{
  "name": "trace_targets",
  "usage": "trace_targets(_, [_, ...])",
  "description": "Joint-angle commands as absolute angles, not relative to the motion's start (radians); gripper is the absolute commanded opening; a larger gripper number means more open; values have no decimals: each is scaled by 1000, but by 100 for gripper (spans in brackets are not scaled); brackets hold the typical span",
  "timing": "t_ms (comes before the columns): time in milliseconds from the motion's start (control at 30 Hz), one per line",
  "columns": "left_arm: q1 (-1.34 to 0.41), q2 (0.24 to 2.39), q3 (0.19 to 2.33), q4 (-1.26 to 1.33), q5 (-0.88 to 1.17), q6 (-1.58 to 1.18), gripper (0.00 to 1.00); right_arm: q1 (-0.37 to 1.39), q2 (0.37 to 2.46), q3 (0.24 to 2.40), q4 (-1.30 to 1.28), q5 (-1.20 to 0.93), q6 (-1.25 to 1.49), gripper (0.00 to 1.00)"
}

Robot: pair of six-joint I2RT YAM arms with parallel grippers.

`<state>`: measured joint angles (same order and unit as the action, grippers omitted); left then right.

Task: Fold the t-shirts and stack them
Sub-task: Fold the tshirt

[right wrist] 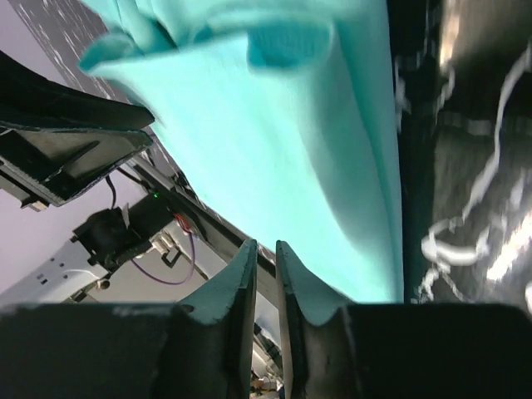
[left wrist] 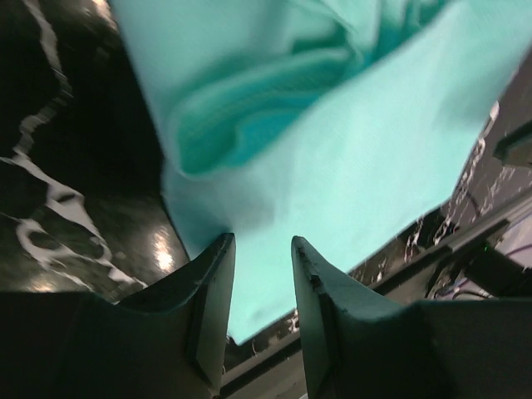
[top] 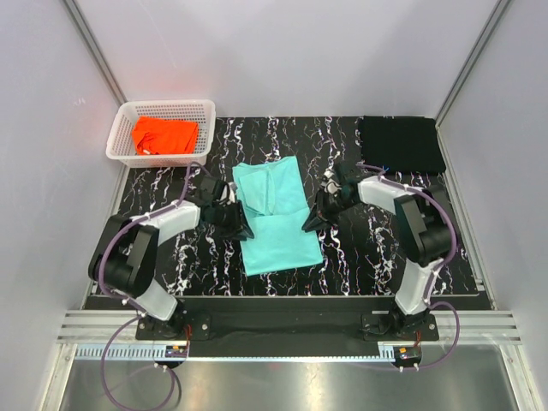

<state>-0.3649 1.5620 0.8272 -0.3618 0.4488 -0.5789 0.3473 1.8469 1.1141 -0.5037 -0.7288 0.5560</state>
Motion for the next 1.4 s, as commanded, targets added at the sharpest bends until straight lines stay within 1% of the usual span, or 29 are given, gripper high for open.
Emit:
trace_targets(0, [-321, 1615, 897, -267, 502, -571, 38, 336, 1937, 1209, -482, -782, 555, 21])
trace_targets(167, [-279, 1727, 962, -272, 525, -531, 38, 292, 2083, 1313, -476, -811, 554, 20])
trace_targets(467, [-210, 1850, 1005, -298, 551, -473, 37, 210, 2220, 1417, -469, -854, 564, 20])
trace_targets(567, [-193, 1870, 1028, -333, 557, -451, 35, 187, 2226, 1417, -471, -865, 571, 20])
trace_targets(700, [-193, 1801, 1078, -396, 560, -439, 34, 183, 2174, 1405, -472, -862, 584, 21])
trace_targets(833, [-193, 1677, 1143, -443, 566, -468, 38, 186, 2112, 1414, -472, -873, 623, 21])
trace_targets(933, [-199, 1649, 1173, -443, 598, -505, 41, 207, 2077, 1439, -471, -868, 643, 22])
trace_targets(1067, [-232, 1683, 1198, -434, 627, -523, 40, 271, 2106, 1492, -471, -862, 666, 22])
trace_targets(1133, [-256, 1724, 1181, -372, 655, -544, 39, 298, 2143, 1522, -460, -857, 686, 22])
trace_targets(1200, [-279, 1771, 1152, -280, 679, -609, 38, 307, 2170, 1537, -437, -854, 707, 22])
trace_targets(1367, [-301, 1894, 1169, -195, 681, -626, 36, 284, 2212, 1539, -431, -848, 698, 22])
